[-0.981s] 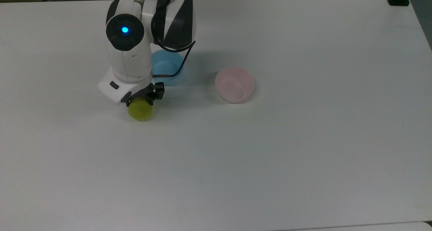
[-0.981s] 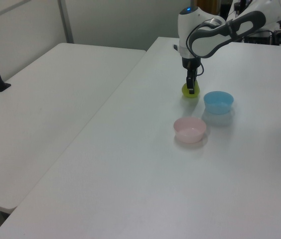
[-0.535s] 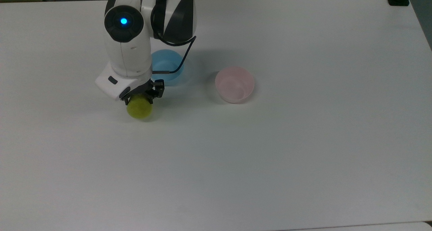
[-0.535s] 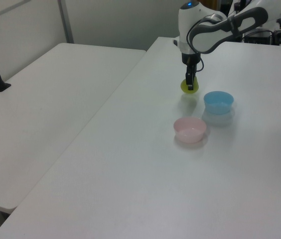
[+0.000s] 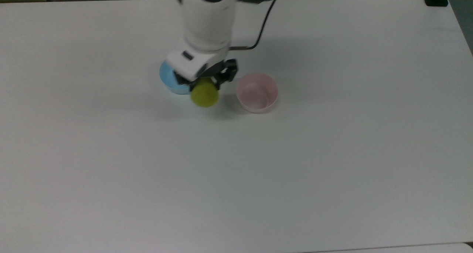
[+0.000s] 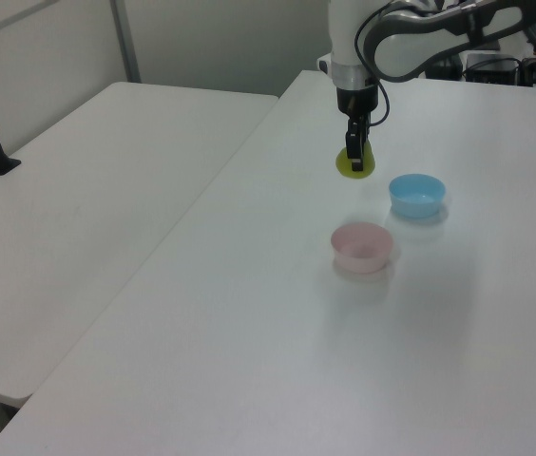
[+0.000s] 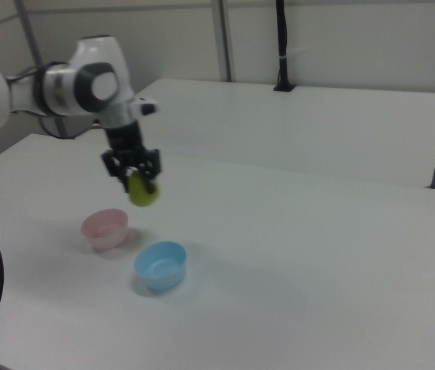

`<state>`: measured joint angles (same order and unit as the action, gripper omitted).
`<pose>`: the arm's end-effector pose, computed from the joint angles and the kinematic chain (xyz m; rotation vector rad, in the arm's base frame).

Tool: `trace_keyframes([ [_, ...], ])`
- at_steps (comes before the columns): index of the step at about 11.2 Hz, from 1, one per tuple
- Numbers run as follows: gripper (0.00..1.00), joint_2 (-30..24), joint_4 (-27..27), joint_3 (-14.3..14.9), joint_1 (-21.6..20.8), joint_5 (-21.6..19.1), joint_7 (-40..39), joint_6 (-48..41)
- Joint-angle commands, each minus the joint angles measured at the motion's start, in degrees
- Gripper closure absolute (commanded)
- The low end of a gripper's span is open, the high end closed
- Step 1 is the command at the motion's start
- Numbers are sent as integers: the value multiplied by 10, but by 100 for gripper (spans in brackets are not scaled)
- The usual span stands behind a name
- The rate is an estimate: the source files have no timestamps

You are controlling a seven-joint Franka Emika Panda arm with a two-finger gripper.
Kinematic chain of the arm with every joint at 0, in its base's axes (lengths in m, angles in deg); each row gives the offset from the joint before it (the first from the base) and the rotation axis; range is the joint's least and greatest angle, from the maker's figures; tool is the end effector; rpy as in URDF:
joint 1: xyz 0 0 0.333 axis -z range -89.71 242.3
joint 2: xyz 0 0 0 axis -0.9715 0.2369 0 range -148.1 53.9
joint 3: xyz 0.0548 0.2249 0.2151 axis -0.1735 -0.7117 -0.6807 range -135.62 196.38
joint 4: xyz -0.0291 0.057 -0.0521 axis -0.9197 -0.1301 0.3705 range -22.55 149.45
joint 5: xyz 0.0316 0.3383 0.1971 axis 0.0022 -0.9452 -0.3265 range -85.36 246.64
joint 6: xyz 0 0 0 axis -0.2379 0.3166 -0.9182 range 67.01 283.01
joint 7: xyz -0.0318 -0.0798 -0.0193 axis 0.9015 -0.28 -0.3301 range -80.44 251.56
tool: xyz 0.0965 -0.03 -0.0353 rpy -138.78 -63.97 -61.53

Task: Place the pear in the bowl

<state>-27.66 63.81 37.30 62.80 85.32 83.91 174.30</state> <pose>0.6489 0.0773 0.4407 3.0086 0.2632 -0.0815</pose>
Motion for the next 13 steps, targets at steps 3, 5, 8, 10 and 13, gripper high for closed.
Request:
trace_keyframes([
  [3, 76, -18, 38, -103, -17, -6, 81, -25],
  [5, 76, -12, 62, -112, -27, -6, 82, 17],
  [8, 76, 6, 67, -111, -24, 0, 82, 46],
  [10, 75, 16, 67, -111, -19, 1, 82, 63],
  [13, 54, 31, 67, -111, -13, 1, 81, 69],
])
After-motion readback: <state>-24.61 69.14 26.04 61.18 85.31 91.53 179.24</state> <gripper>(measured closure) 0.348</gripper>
